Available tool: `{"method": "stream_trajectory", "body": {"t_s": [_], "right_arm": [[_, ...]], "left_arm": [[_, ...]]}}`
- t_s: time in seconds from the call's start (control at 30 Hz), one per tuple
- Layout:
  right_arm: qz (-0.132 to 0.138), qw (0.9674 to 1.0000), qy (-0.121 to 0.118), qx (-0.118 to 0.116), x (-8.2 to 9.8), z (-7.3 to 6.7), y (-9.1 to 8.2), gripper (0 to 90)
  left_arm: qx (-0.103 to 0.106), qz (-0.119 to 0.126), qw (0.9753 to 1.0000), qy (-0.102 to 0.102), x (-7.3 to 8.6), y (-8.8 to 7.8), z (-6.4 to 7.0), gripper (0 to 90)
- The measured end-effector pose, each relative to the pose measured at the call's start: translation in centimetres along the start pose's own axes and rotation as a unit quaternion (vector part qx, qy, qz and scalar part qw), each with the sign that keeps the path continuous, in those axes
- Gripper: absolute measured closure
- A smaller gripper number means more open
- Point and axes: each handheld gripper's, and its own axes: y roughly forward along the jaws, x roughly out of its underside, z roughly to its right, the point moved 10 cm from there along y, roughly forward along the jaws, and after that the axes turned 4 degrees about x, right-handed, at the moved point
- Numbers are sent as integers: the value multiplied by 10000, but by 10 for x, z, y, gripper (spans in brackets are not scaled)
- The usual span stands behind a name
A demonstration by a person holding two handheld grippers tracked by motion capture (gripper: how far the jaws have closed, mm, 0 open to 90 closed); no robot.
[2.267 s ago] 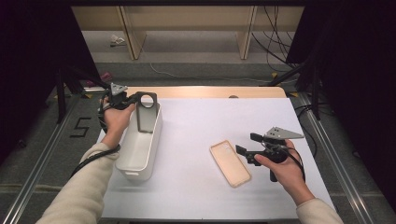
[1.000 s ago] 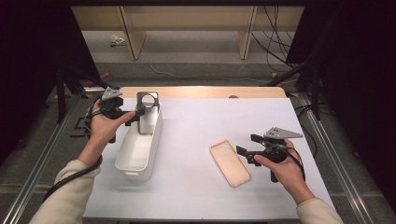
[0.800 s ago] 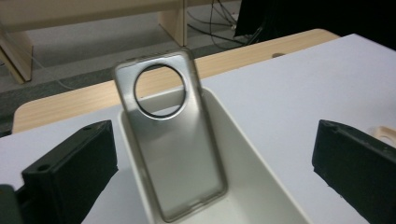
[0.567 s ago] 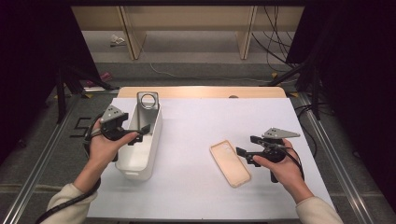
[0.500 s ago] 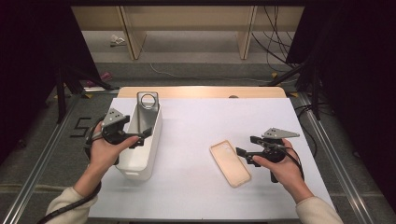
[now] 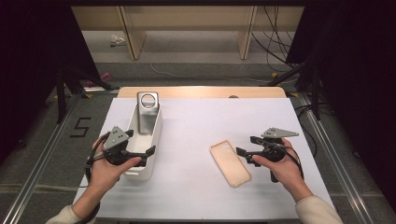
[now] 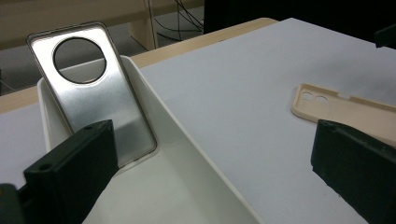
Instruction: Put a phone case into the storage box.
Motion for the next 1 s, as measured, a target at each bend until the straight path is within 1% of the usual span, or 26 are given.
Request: {"method": "stream_trajectory", "body": {"t_s": [0.37, 0.5, 0.57, 0.63, 0.67, 0.7, 0.73, 0.8, 0.83, 0.87, 0.9, 0.93, 0.97, 1.0], "right_arm": [[11, 10000, 31, 3, 1, 1, -2, 187], [24, 10000, 28, 2, 0, 1, -2, 189], [-33, 10000, 50, 5, 1, 2, -2, 197], [-142, 9999, 51, 60, 4, 5, -1, 234], [-160, 9998, 44, 101, 5, 6, -1, 261], [-182, 9998, 43, 95, 5, 6, -2, 321], [-192, 9997, 54, 102, 5, 6, -2, 356], [-325, 9991, -25, 261, 6, 8, -5, 485], [-440, 9986, -78, 285, 9, 9, -6, 578], [-533, 9982, -71, 266, 11, 9, -6, 647], [-731, 9971, -26, 216, 17, 9, -8, 742], [-869, 9960, -19, 196, 20, 9, -9, 789], [-1126, 9934, 2, 217, 27, 10, -10, 836], [-1314, 9910, 12, 257, 32, 11, -10, 878]], "left_arm": [[-17, -18, 10000, 41, 0, 0, 0, 4], [-11, -11, 10000, 21, 0, 0, 0, 4], [2, -6, 10000, 13, 0, 1, 0, 4], [3, 4, 10000, 3, 0, 1, 0, 5], [14, 0, 10000, 16, 0, 0, 1, 7], [5, 3, 10000, 10, 0, 0, 1, 6], [-13, 0, 10000, 14, -1, 0, 1, 6], [-27, 26, 10000, 18, -3, -1, 1, 8], [-29, 20, 10000, 36, -3, -1, 1, 9], [-30, 25, 10000, 41, -4, -1, 2, 10], [-37, 22, 10000, 40, -4, -1, 2, 11], [-47, 11, 10000, 40, -4, -1, 2, 12], [-46, 6, 10000, 47, -4, -1, 2, 13], [-40, 17, 10000, 44, -4, 0, 3, 13]]}}
